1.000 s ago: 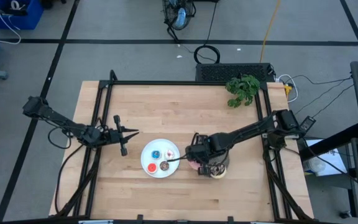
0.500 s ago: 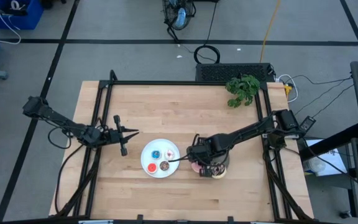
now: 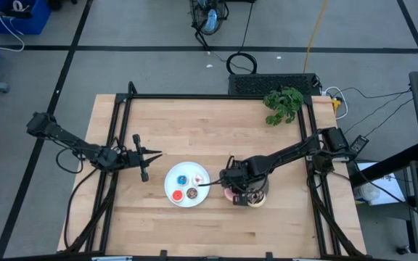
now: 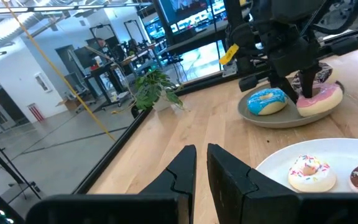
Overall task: Pick & Place donuts
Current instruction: Put the large pink donut on the gray plate, then return to Home Position
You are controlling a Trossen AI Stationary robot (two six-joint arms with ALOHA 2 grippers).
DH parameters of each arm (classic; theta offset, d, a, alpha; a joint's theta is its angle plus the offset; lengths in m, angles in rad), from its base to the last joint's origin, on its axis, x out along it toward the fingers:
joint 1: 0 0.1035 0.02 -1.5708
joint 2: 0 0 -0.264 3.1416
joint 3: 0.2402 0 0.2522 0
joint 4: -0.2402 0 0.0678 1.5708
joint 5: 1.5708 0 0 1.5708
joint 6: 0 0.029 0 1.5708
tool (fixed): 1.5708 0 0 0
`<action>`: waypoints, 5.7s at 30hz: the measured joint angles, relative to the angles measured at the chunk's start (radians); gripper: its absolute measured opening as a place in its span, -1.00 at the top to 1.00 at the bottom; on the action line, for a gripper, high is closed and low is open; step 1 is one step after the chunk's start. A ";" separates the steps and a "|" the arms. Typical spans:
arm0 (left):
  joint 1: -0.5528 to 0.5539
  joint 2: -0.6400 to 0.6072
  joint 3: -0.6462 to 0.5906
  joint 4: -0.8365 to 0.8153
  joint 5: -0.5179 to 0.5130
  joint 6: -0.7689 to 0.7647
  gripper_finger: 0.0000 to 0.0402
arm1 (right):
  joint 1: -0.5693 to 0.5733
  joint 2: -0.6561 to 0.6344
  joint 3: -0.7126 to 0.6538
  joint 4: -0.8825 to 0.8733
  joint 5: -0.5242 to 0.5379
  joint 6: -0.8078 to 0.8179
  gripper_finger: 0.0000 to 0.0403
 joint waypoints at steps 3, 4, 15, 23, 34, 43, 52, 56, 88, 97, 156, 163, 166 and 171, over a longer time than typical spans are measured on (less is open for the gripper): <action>0.000 0.000 0.000 0.000 0.000 0.000 0.77 | 0.001 0.000 0.000 -0.001 0.000 -0.001 0.70; 0.000 0.000 0.000 0.000 0.000 0.000 0.77 | 0.001 -0.006 0.000 -0.005 0.000 -0.001 0.64; 0.000 0.000 0.000 0.001 0.000 0.000 0.77 | 0.000 -0.086 0.000 -0.004 0.029 -0.003 0.06; 0.000 0.000 0.000 0.003 0.000 -0.002 0.77 | 0.000 -0.077 0.000 -0.019 0.033 0.013 -0.07; 0.000 0.000 0.000 0.006 0.000 0.017 0.77 | -0.026 -0.134 0.002 -0.026 0.051 -0.002 -0.08; 0.000 -0.001 0.000 0.090 -0.052 0.119 0.77 | 0.030 -0.511 -0.050 0.137 0.192 -0.186 0.31; -0.015 -0.001 0.051 0.107 -0.052 0.086 0.97 | 0.117 -1.063 -0.582 0.529 0.372 -0.180 0.94; 0.010 -0.001 0.053 0.137 -0.035 0.103 0.98 | 0.083 -1.246 -0.805 0.776 0.363 -0.265 0.98; 0.383 -0.197 -0.005 -0.179 0.522 -0.122 0.99 | -0.045 -1.750 -1.183 0.747 0.298 -0.333 1.00; 0.411 -0.200 -0.005 -0.135 0.602 -0.138 0.99 | -0.045 -1.748 -1.186 0.781 0.286 -0.325 1.00; 0.244 -0.345 -0.004 -0.269 0.398 -0.150 0.75 | -0.023 -1.835 -1.188 0.692 0.262 -0.330 1.00; 0.244 -0.345 -0.004 -0.269 0.398 -0.150 0.75 | -0.023 -1.835 -1.188 0.692 0.262 -0.329 1.00; 0.244 -0.345 -0.004 -0.269 0.398 -0.150 0.75 | -0.023 -1.835 -1.188 0.692 0.262 -0.329 1.00; 0.244 -0.345 -0.004 -0.269 0.398 -0.150 0.75 | -0.023 -1.835 -1.188 0.692 0.262 -0.329 1.00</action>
